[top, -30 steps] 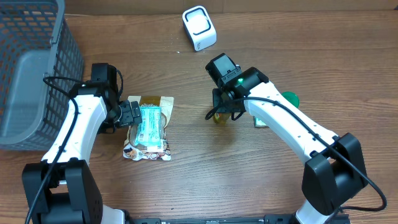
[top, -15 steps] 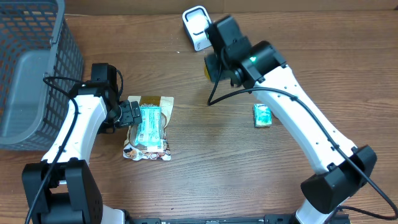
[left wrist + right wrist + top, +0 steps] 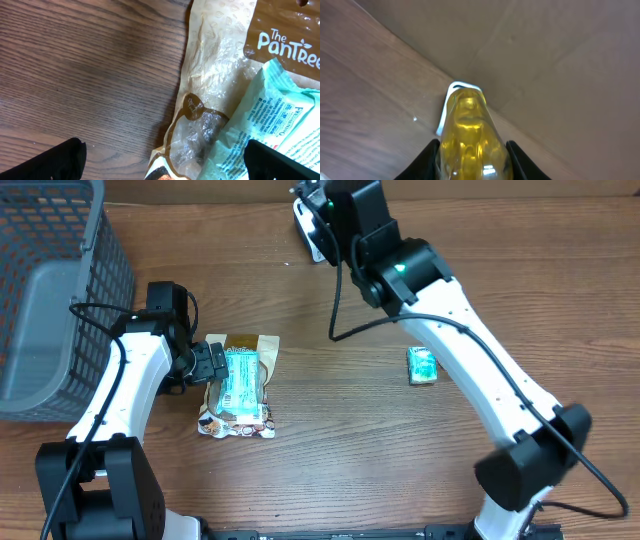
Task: Scan the item barcode
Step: 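Lift the Vim bottle and hold it at the white scanner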
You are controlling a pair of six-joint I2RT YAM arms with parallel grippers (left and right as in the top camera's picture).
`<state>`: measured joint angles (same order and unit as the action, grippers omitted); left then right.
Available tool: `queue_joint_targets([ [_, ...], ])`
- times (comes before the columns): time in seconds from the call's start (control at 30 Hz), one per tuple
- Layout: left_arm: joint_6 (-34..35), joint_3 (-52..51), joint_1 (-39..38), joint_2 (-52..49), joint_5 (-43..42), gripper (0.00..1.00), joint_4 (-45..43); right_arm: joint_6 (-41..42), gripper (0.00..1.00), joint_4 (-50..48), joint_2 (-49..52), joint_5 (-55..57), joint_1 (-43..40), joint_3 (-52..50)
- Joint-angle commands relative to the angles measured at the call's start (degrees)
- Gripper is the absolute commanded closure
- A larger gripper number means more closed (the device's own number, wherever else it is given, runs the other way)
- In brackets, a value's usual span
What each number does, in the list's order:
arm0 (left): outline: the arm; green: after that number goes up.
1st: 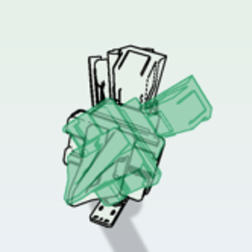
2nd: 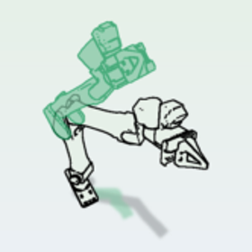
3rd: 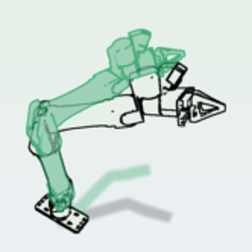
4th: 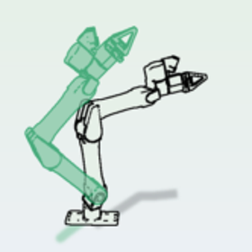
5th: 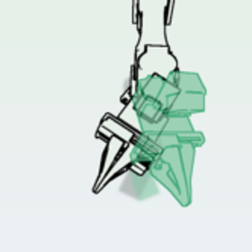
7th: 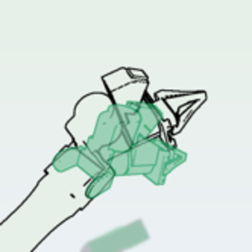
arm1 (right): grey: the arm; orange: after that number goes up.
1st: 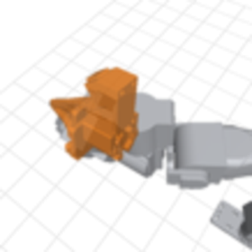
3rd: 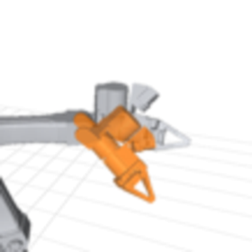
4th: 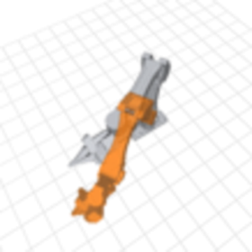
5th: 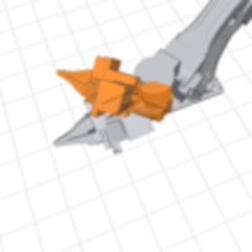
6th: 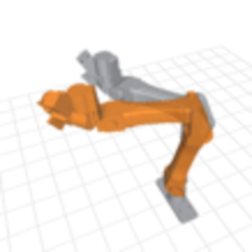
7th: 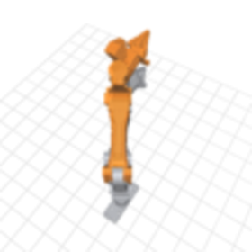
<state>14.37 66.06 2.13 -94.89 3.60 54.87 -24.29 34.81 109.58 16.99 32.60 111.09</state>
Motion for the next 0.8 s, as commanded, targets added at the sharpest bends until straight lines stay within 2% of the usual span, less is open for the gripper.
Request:
queue_joint_targets([
  [0.0, -0.7, 0.9, -0.2, -0.2, -0.5, 0.00, 0.1, -10.0, 0.96, -3.3, 3.8, 1.0, -0.4, 0.5],
  [0.23, -0.7, 0.9, -0.2, -0.2, -0.5, 0.01, 0.1, -23.3, 0.96, -14.1, 11.6, 5.4, -0.4, 0.5],
  [0.63, -0.7, 0.9, -0.2, -0.2, -0.5, 0.01, 0.1, -31.8, 0.96, -27.0, 18.6, 5.9, -0.5, 0.5],
  [0.77, -0.7, 0.9, -0.2, -0.2, -0.5, 0.00, 0.1, -31.9, 0.96, -30.6, 20.6, 6.3, -1.0, 0.5],
])
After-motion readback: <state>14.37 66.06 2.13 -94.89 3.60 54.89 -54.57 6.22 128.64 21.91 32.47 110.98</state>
